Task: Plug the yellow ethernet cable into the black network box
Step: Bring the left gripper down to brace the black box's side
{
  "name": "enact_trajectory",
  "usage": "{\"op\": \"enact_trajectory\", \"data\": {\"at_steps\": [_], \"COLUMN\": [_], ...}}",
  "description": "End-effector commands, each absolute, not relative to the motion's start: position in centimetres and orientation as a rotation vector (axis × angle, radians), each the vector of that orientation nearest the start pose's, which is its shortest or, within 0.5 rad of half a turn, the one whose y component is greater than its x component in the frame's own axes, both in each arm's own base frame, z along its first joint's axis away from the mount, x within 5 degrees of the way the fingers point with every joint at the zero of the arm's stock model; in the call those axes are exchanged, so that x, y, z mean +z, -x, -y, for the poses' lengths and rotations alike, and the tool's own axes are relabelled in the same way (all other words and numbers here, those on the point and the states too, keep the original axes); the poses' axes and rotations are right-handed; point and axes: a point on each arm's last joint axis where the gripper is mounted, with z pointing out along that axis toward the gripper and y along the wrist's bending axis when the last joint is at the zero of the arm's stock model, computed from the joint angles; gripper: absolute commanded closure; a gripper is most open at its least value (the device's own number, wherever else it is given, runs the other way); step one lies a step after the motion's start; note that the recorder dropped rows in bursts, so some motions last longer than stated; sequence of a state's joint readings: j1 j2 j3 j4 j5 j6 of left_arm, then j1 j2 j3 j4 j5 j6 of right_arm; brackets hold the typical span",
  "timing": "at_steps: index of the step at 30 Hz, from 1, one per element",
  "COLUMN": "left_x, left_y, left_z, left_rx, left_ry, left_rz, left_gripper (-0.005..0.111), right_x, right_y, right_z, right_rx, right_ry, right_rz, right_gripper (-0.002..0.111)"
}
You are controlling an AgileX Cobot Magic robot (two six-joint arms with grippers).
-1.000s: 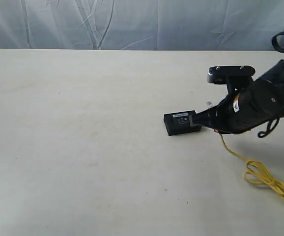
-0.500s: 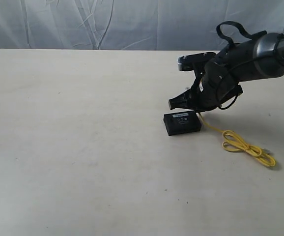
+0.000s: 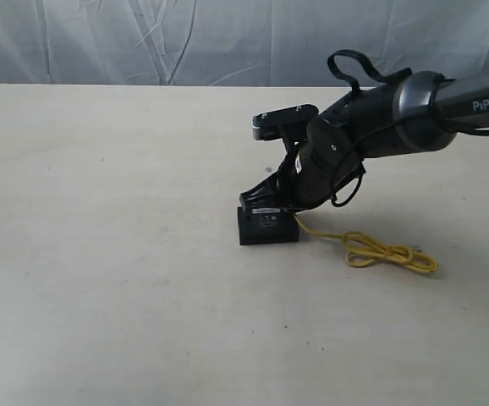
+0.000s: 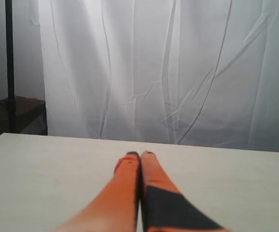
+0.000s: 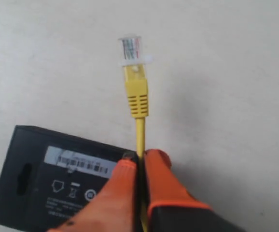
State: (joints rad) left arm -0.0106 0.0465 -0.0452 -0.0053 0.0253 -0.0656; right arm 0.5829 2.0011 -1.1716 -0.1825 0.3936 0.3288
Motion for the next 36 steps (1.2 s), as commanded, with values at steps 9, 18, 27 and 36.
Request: {"op": "enact_trajectory", "data": {"at_steps": [9,18,27,36], "left_x": [28.0,26.8,19.3,18.0], "left_y": [-11.6,-23.2,-31.1,-31.5], "left_z": [1.0,5.9,8.7,9.1], "left_rx": [-0.037,-0.262,-0.573,-0.614], "left_ry": [-0.139,-0.686,-0.879,-0.951], "left_rz": [-1.937,-2.136,-2.263,-2.220], "left_gripper": [0.107,0.107,0.107,0.107], "right_x": [18.8,15.8,11.5,16.5], "right_y": [-33.6,-34.2,-32.3,-30.7], "right_z": [-17.3,-16.0,-22.1,-24.5], "right_rx": [0.113,0.102,0.217,0.272], "right_ry": [0.434,0.446,0.617,0.731], "right_rz": [-2.594,-2.642,-2.595,-2.514], "right_gripper": [0.109,0.109,0.109,0.109]}}
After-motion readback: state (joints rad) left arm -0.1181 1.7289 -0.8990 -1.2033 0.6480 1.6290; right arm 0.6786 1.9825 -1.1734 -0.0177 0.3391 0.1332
